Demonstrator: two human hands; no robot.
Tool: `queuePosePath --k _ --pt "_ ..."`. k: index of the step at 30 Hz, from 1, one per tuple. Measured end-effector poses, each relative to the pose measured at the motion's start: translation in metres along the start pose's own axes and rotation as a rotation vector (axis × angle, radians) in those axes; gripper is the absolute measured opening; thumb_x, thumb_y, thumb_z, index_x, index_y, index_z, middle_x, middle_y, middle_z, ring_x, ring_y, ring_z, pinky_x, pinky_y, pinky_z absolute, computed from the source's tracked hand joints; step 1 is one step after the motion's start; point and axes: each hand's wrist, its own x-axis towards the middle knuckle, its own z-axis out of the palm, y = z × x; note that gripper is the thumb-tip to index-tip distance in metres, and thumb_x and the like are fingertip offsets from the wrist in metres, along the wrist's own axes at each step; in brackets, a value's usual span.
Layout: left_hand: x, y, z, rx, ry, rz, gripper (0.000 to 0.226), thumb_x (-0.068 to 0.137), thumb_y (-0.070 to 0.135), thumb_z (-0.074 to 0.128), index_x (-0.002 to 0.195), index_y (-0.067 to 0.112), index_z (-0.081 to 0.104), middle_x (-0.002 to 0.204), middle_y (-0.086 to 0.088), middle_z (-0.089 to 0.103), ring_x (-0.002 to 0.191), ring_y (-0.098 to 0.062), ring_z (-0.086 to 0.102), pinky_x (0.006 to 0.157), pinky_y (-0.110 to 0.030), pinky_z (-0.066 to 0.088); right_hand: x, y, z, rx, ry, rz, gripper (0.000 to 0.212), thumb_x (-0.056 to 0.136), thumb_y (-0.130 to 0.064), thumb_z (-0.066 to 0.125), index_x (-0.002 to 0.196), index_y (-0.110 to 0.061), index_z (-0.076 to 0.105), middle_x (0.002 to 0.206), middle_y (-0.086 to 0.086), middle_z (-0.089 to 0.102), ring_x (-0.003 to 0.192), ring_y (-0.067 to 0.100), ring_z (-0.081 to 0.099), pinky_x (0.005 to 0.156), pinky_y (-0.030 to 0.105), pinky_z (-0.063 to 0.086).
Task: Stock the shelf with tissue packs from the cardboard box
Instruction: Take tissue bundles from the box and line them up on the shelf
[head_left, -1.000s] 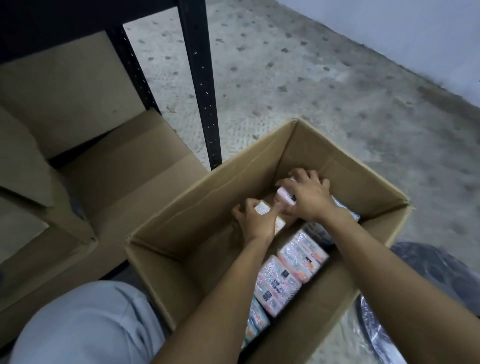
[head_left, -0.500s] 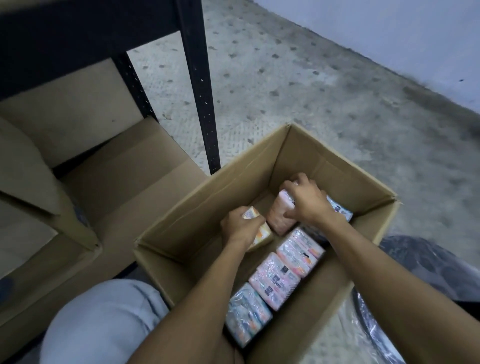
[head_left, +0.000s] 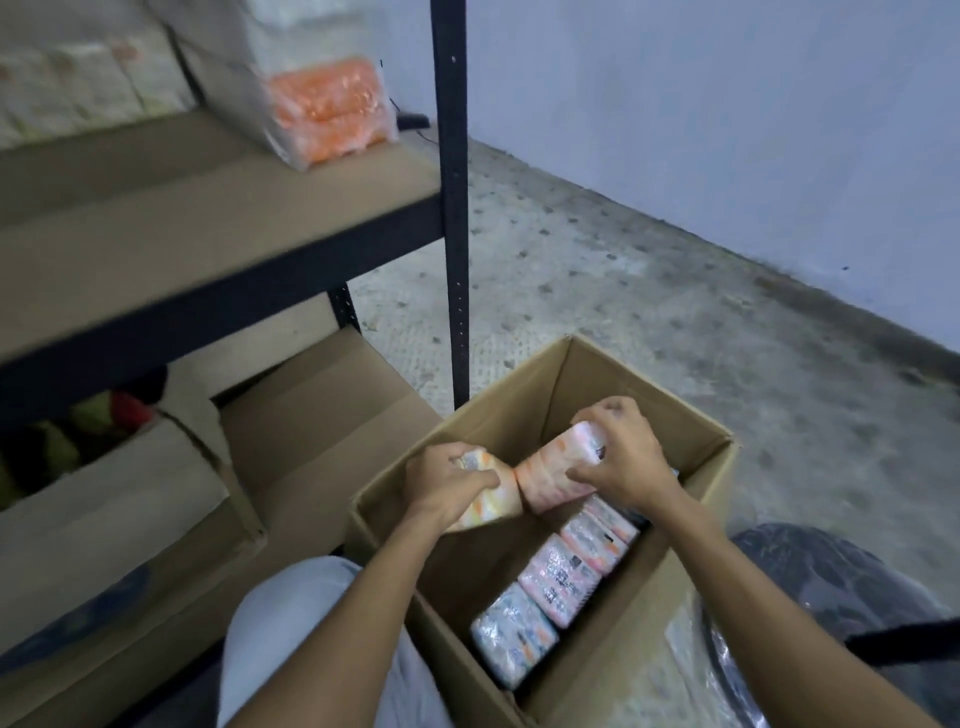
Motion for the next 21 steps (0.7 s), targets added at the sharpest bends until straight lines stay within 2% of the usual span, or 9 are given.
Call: queuePosePath --k 4,7,10,13,16,19,21 --pt "-0.030 0.011 -0.040 -0.007 -0.014 0.081 0.042 0.064 0.027 0.082 0.105 0.026 0.073 0.100 0.005 0.069 0.089 -0.014 0.064 0.069 -0.020 0.044 -0.024 -0.029 -0.024 0.018 0.086 -0.046 0.059 0.053 -0.039 0.077 0.106 -0.041 0.053 0.122 -0.008 0.035 0.110 0.018 0.044 0.085 0.048 0.049" --pt "-0.052 0.024 -0.066 0.005 -0.023 0.135 0.034 0.065 0.027 0.081 0.098 0.025 0.073 0.092 0.007 0.069 0.083 -0.010 0.063 0.065 -0.021 0.046 -0.040 -0.055 -0.042 0.012 0.164 -0.095 0.058 0.053 -0.040 0.074 0.107 -0.041 0.053 0.123 -0.005 0.039 0.111 0.020 0.044 0.084 0.048 0.049" --pt "-0.079 0.043 -0.093 0.010 -0.024 0.211 0.030 0.064 0.025 0.082 0.092 0.026 0.072 0.088 0.009 0.069 0.082 -0.008 0.064 0.071 -0.024 0.051 -0.059 -0.087 -0.065 -0.012 0.232 -0.143 0.057 0.057 -0.037 0.077 0.109 -0.036 0.054 0.127 -0.001 0.040 0.117 0.023 0.042 0.087 0.049 0.047" --pt "-0.104 0.064 -0.122 0.026 0.008 0.285 0.037 0.062 0.027 0.083 0.097 0.024 0.071 0.094 0.015 0.068 0.087 -0.005 0.062 0.069 -0.020 0.047 -0.075 -0.118 -0.089 -0.023 0.312 -0.192 0.056 0.061 -0.030 0.079 0.111 -0.033 0.055 0.129 0.001 0.040 0.115 0.023 0.043 0.091 0.046 0.045" --pt "-0.131 0.085 -0.157 0.047 0.026 0.360 0.051 0.062 0.030 0.082 0.112 0.020 0.070 0.113 0.010 0.066 0.102 -0.009 0.060 0.079 -0.024 0.045 -0.091 -0.147 -0.116 -0.022 0.405 -0.233 0.055 0.059 -0.030 0.080 0.107 -0.037 0.055 0.128 -0.002 0.039 0.113 0.020 0.045 0.085 0.037 0.047" --pt "-0.161 0.101 -0.198 0.030 0.051 0.412 0.046 0.064 0.030 0.081 0.109 0.025 0.071 0.110 0.012 0.061 0.102 -0.008 0.056 0.082 -0.026 0.043 -0.100 -0.173 -0.147 -0.011 0.452 -0.295 0.056 0.056 -0.030 0.078 0.108 -0.034 0.058 0.126 0.000 0.043 0.114 0.015 0.041 0.081 0.032 0.044" --pt "-0.179 0.109 -0.225 -0.008 0.059 0.452 0.038 0.062 0.031 0.080 0.099 0.030 0.073 0.107 0.013 0.066 0.101 -0.009 0.060 0.082 -0.028 0.048 -0.106 -0.192 -0.167 0.009 0.496 -0.329 0.057 0.055 -0.029 0.079 0.108 -0.032 0.059 0.125 0.001 0.045 0.106 0.009 0.041 0.077 0.030 0.045"
